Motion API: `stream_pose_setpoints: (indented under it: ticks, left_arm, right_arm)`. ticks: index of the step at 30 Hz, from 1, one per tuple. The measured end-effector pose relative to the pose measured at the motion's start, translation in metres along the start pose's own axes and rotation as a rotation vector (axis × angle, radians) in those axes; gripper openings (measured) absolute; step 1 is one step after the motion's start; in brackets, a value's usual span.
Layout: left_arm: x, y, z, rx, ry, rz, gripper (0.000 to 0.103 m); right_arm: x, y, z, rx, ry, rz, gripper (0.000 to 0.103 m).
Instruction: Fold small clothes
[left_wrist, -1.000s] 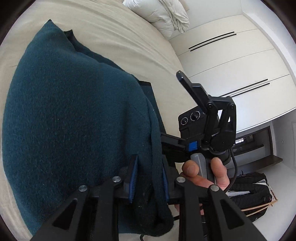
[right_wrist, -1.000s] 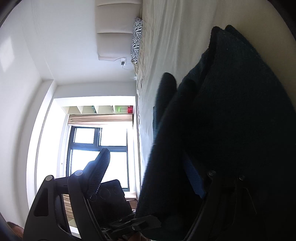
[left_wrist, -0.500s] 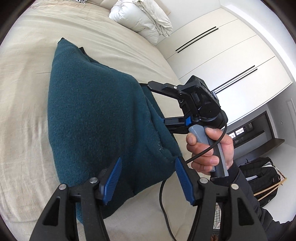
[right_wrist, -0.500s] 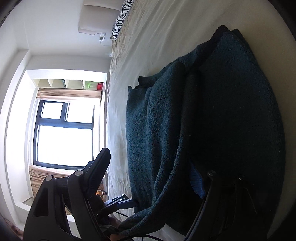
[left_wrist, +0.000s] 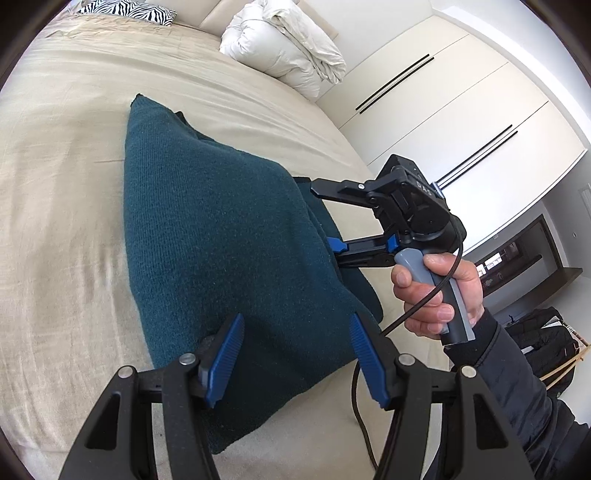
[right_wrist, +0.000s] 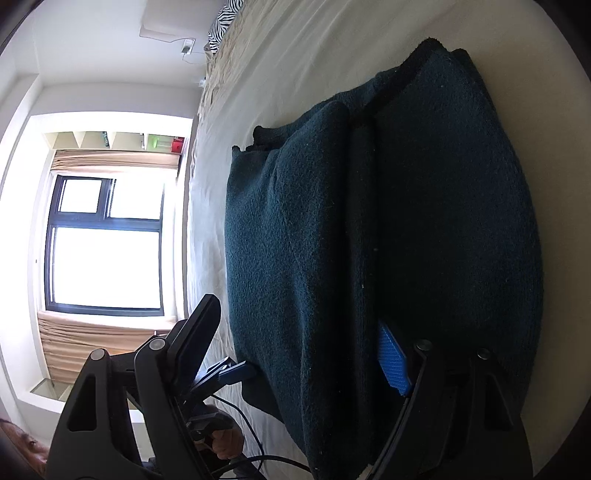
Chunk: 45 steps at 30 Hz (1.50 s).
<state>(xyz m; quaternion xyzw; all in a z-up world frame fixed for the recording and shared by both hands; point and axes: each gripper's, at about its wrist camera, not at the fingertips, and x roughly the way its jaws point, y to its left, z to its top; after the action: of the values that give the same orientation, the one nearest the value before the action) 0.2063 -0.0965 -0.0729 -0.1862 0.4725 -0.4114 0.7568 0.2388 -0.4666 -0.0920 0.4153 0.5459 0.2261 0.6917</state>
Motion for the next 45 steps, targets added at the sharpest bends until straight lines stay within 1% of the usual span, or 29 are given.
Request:
stream_pose_setpoints:
  ticks: [1,2,3,4,5,7,8,11,14,17,20,22,24,25,26,31,33,35,36,38,39,40,43,45]
  left_arm:
    - [-0.002,0.003,0.001,-0.008,-0.005,0.005,0.062]
    - [-0.002,0.006,0.003,-0.018,-0.01,0.01,0.062]
    - [-0.006,0.008,0.004,-0.028,-0.013,0.013,0.062]
    - [-0.006,0.009,0.005,-0.035,-0.016,0.015,0.063]
    - [-0.006,0.01,0.005,-0.036,-0.019,0.019,0.064]
    - [-0.005,0.008,0.007,-0.026,-0.018,0.027,0.064]
    - [-0.004,0.006,0.008,-0.016,-0.016,0.03,0.064]
    - [-0.002,-0.004,0.014,0.012,-0.011,0.043,0.064]
    - [0.003,-0.016,0.02,0.04,-0.014,0.037,0.064]
    - [0.009,-0.025,0.024,0.07,-0.012,0.044,0.066]
    - [0.019,-0.031,0.027,0.076,-0.002,0.051,0.066]
    - [0.018,-0.032,0.025,0.079,0.002,0.055,0.066]
    - [0.02,-0.031,0.021,0.086,0.007,0.06,0.066]
    - [0.021,-0.031,0.02,0.088,0.011,0.064,0.066]
    - [0.022,-0.031,0.019,0.088,0.015,0.065,0.066]
    - [0.032,-0.028,0.014,0.105,0.048,0.092,0.066]
    - [0.032,-0.027,0.013,0.099,0.053,0.096,0.066]
    - [0.03,-0.027,0.01,0.103,0.048,0.098,0.066]
    - [0.029,-0.026,0.009,0.103,0.047,0.1,0.066]
    - [0.026,-0.026,0.005,0.102,0.042,0.1,0.066]
    - [0.025,-0.027,0.003,0.105,0.041,0.102,0.066]
    - [0.025,-0.028,0.001,0.11,0.041,0.107,0.066]
    - [0.027,-0.031,-0.006,0.118,0.047,0.12,0.066]
    - [0.03,-0.033,-0.009,0.126,0.057,0.128,0.066]
  right_arm:
    - [0.005,0.006,0.004,-0.013,-0.007,-0.014,0.073]
    - [0.01,0.009,0.007,-0.021,-0.006,-0.039,0.063]
    - [0.014,0.009,0.008,-0.024,-0.002,-0.068,0.057]
    - [0.022,0.012,0.01,-0.022,-0.002,-0.094,0.043]
    - [0.022,0.01,0.011,-0.022,-0.01,-0.122,0.026]
    - [0.016,0.005,0.009,-0.019,-0.029,-0.135,0.015]
    - [0.01,0.005,0.007,-0.03,-0.04,-0.141,0.013]
    - [-0.009,0.006,0.005,-0.06,-0.059,-0.17,0.012]
    - [-0.031,0.008,0.006,-0.081,-0.077,-0.205,0.012]
    - [-0.052,0.008,0.004,-0.075,-0.099,-0.209,0.012]
    - [-0.066,0.003,0.004,-0.058,-0.099,-0.22,0.012]
    - [-0.077,-0.006,0.006,-0.044,-0.101,-0.214,0.012]
    - [-0.08,-0.013,0.006,-0.037,-0.097,-0.202,0.012]
    - [-0.061,-0.013,0.009,-0.029,-0.096,-0.206,0.012]
    - [-0.037,-0.009,0.021,-0.021,-0.098,-0.205,0.012]
    - [-0.032,-0.027,0.023,0.014,-0.121,-0.143,0.012]
    - [-0.023,-0.034,0.014,0.047,-0.13,-0.113,0.016]
    - [-0.03,-0.031,0.003,0.078,-0.136,-0.118,0.017]
    - [-0.037,-0.027,-0.005,0.087,-0.14,-0.106,0.021]
    - [-0.049,-0.016,-0.027,0.074,-0.159,-0.068,0.04]
    - [-0.054,-0.01,-0.041,0.062,-0.172,-0.064,0.062]
    - [-0.057,-0.005,-0.053,0.044,-0.18,-0.069,0.068]
    - [-0.058,0.001,-0.084,-0.01,-0.163,-0.122,0.067]
    - [-0.055,-0.002,-0.098,-0.032,-0.149,-0.168,0.055]
